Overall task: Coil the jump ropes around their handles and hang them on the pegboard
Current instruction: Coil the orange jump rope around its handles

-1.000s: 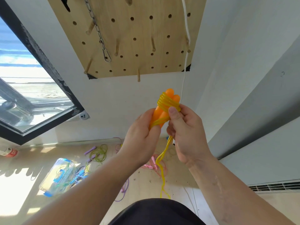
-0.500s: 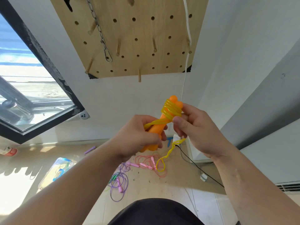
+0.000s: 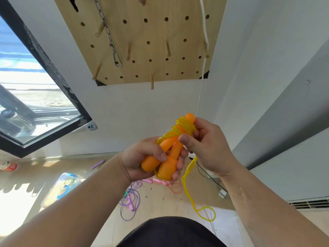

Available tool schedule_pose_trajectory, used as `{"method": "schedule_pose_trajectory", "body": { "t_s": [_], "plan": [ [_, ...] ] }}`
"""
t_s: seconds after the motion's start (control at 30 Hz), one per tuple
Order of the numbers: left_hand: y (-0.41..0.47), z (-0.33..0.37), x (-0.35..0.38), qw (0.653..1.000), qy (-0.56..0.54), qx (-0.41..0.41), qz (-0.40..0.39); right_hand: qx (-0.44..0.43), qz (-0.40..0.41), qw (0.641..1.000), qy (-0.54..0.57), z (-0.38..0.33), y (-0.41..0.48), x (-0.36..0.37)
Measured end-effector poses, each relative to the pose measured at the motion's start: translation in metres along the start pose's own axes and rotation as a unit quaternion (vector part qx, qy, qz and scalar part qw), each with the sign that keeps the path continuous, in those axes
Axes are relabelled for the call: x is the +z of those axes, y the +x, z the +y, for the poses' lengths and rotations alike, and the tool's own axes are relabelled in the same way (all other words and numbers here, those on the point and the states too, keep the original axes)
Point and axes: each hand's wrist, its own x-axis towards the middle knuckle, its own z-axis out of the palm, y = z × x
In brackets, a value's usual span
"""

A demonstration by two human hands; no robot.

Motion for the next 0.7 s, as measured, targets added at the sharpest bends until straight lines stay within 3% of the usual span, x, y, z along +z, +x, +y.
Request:
{"method": "schedule_pose_trajectory", "body": {
  "t_s": [0.1, 0.17, 0.2, 0.27, 0.33, 0.4, 0.47, 0.53, 0.6, 0.7],
  "plan": [
    [-0.003, 0.001, 0.001, 0.993, 0.055, 0.008, 0.101, 0.001, 0.047, 0.999, -0.004, 0.005, -0.003, 0.005],
    [0.000, 0.000, 0.009, 0.952, 0.179, 0.045, 0.244, 0.009, 0.094, 0.995, -0.014, 0.008, -0.002, 0.007],
    [0.001, -0.002, 0.014, 0.902, 0.270, 0.066, 0.330, 0.014, 0.114, 0.993, -0.031, 0.008, -0.001, 0.007],
    [0.002, -0.008, 0.027, 0.753, 0.448, 0.102, 0.471, 0.022, 0.149, 0.986, -0.068, 0.010, 0.002, 0.008],
    [0.004, -0.018, 0.037, 0.620, 0.600, 0.117, 0.491, 0.032, 0.186, 0.979, -0.072, 0.009, 0.005, 0.012],
    [0.008, -0.027, 0.034, 0.566, 0.651, 0.131, 0.489, 0.034, 0.206, 0.976, -0.063, 0.008, 0.007, 0.018],
    [0.012, -0.029, 0.026, 0.549, 0.661, 0.149, 0.490, 0.030, 0.209, 0.975, -0.073, 0.007, 0.008, 0.021],
    [0.013, -0.023, 0.023, 0.564, 0.656, 0.149, 0.479, 0.029, 0.194, 0.978, -0.077, 0.006, 0.008, 0.018],
    [0.010, -0.015, 0.024, 0.624, 0.602, 0.131, 0.481, 0.027, 0.137, 0.988, -0.058, 0.005, 0.007, 0.010],
    [0.003, -0.006, 0.023, 0.753, 0.464, 0.099, 0.457, 0.027, 0.045, 0.998, -0.031, 0.006, 0.005, -0.002]
  ]
}}
